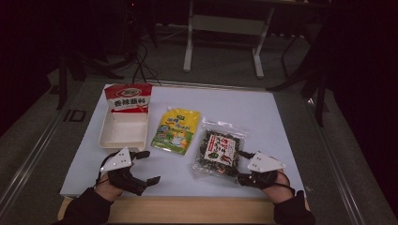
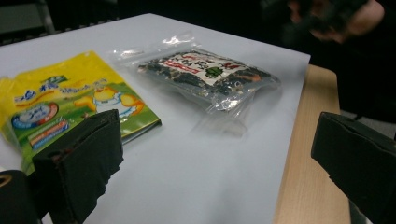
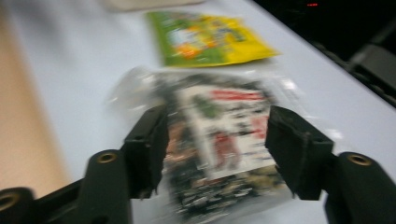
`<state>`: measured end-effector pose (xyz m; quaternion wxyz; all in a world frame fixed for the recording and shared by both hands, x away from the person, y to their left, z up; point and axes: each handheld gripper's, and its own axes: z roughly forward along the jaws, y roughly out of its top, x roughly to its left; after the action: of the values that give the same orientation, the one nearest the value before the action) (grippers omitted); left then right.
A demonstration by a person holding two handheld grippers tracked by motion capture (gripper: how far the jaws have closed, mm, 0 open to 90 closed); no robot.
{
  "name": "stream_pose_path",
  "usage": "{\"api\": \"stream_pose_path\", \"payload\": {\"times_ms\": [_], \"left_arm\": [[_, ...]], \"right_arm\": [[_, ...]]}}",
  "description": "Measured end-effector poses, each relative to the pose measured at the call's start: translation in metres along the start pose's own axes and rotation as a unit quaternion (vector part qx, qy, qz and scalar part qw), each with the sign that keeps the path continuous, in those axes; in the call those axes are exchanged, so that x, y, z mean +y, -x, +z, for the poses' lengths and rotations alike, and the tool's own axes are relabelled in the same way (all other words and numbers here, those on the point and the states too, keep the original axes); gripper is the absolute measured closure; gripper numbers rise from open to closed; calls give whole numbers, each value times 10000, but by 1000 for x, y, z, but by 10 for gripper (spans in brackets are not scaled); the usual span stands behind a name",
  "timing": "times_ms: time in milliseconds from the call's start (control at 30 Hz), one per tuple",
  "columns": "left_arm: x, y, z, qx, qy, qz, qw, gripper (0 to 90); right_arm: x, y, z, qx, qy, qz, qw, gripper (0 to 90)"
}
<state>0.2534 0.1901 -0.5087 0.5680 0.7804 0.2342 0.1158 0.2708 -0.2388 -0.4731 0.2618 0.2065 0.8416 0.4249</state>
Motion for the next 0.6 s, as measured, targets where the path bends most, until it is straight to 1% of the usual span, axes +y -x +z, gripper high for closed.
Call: {"api": "stream_pose_path", "payload": {"times_ms": [33,67,100,133,167,200,233,267,300,333,367,400,433,500,533,600], "left_arm": [[0,0,0,-43,-7,36,10000,41],[0,0,1,-38,37,25,10000,41],[0,0,0,0,68,59,10000,45],[0,0,0,0,68,59,10000,46],[0,0,0,61,110,135,9998,46],[0,0,-1,143,131,177,9997,46],[1,0,-1,178,116,134,9997,46],[1,0,-2,231,104,105,9996,46],[1,0,-2,231,104,105,9996,46],[1,1,-2,276,189,91,9994,46],[1,1,-3,294,211,91,9993,46],[2,2,-3,263,234,58,9994,46],[2,2,-3,239,257,40,9994,46],[2,2,-3,244,254,51,9994,46],[2,3,-2,256,258,73,9993,46],[2,4,-2,254,243,119,9993,46]], "right_arm": [[1,7,1,-78,25,136,9999,303],[1,13,2,-135,78,293,9994,256],[2,19,3,-189,120,434,9988,229],[2,26,4,-116,144,552,9983,186],[2,31,5,-146,207,648,9976,183],[2,36,6,-127,254,778,9966,149],[1,41,7,-82,241,815,9963,120],[1,44,8,-220,232,838,9960,133],[1,48,10,-234,216,860,9958,114],[0,51,11,-282,186,845,9958,111],[0,54,12,-339,196,878,9954,111],[-1,57,14,-331,189,933,9949,107],[-2,60,15,-382,203,945,9946,107],[-4,67,17,-369,269,1033,9936,120],[-5,70,18,-367,269,1100,9929,143],[-8,78,23,-406,236,1184,9919,152]]}}
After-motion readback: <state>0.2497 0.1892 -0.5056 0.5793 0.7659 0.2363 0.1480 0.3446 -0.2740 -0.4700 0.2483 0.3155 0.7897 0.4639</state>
